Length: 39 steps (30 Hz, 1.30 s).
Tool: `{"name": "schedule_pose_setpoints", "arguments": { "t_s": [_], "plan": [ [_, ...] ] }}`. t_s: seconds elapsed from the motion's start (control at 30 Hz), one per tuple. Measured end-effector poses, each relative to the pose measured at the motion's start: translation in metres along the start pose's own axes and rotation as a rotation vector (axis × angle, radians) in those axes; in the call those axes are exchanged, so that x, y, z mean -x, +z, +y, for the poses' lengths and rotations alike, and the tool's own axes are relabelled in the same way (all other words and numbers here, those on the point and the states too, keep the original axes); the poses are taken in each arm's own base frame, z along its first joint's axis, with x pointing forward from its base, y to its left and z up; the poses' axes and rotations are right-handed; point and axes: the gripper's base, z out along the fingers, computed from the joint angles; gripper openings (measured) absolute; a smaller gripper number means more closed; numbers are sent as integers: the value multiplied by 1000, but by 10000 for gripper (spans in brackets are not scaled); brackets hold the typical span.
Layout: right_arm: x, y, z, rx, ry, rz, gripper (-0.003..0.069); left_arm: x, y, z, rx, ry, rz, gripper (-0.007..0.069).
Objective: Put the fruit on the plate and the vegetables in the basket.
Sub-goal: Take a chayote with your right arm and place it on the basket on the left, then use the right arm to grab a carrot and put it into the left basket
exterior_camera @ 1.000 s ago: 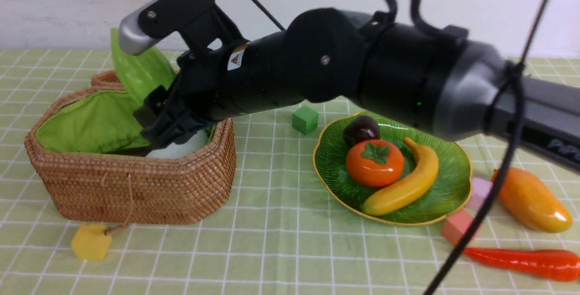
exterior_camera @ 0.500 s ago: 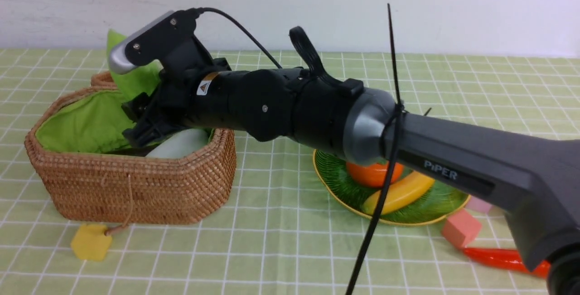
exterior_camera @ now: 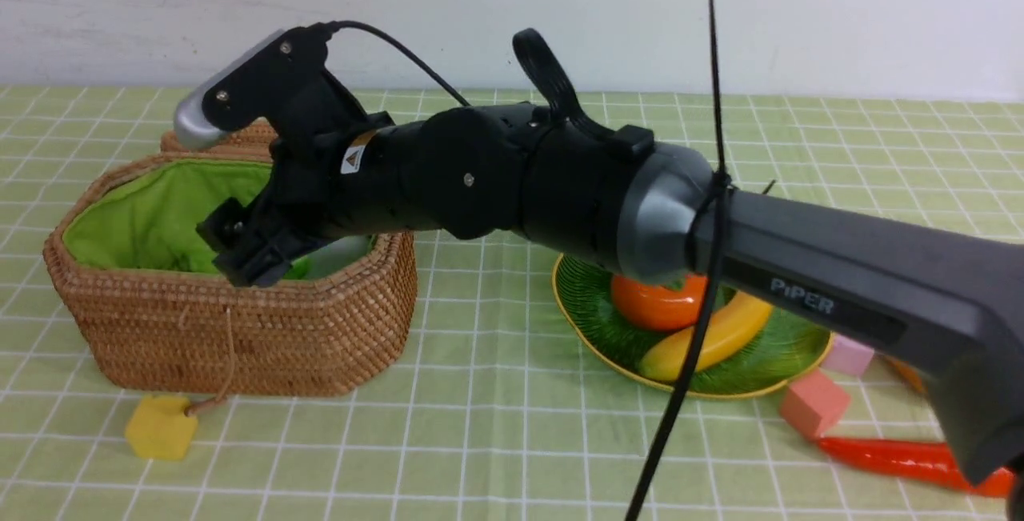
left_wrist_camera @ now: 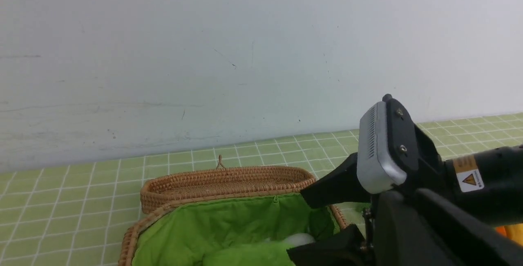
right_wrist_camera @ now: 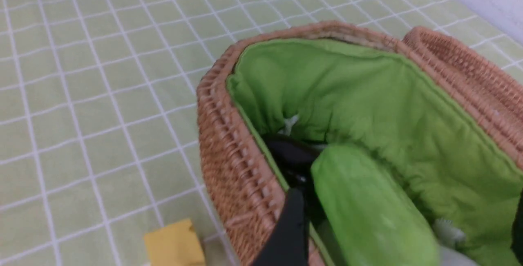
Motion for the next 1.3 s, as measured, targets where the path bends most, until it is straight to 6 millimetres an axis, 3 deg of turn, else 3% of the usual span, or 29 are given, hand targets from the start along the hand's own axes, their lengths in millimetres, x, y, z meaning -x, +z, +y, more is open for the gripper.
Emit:
{"name": "schedule_pose_setpoints", "arguments": {
  "t_s": [0.17, 0.23, 0.4, 0.47, 0.53, 0.7, 0.83, 0.9, 0.93, 0.97, 1.0, 1.1, 1.2, 1.27, 1.3],
  "plan": [
    [21, -56, -2, 84, -11, 157, 541, 0, 0, -3, -30, -40, 5, 32],
    [29, -90, -4, 102, -7, 241, 463, -2, 0, -5, -56, -94, 29, 32],
    [35, -162, -20, 44, 10, 447, 179, -8, -1, -15, -155, -148, 99, 33],
    [34, -179, -27, 8, 18, 497, 64, -10, -2, -19, -201, -149, 122, 33],
    [34, -191, -34, -28, 38, 514, -4, -11, -3, -24, -257, -128, 142, 33],
    [29, -216, -50, -124, 135, 520, -17, -13, -9, -38, -424, -94, 174, 33],
    [11, -241, -55, -188, 160, 562, -10, -15, -13, -46, -518, -64, 187, 33],
    [-15, -263, -58, -247, 169, 628, -6, -17, -17, -50, -587, -14, 202, 33],
    [-18, -263, -59, -251, 172, 640, -6, -17, -17, -51, -601, -13, 205, 33],
    [-38, -275, -62, -282, 178, 694, -1, -19, -19, -54, -634, 16, 215, 33],
    [-40, -278, -62, -291, 171, 698, 0, -19, -20, -54, -640, 17, 216, 33],
    [-85, -292, -81, -349, 226, 836, 29, -21, -23, -57, -695, 72, 225, 33],
    [-116, -293, -101, -330, 281, 923, 101, -21, -23, -58, -705, 74, 223, 34],
    [-124, -293, -108, -309, 289, 943, 147, -21, -23, -58, -707, 74, 225, 34],
    [-135, -291, -120, -263, 304, 960, 232, -21, -23, -58, -707, 76, 224, 34]
  ]
}}
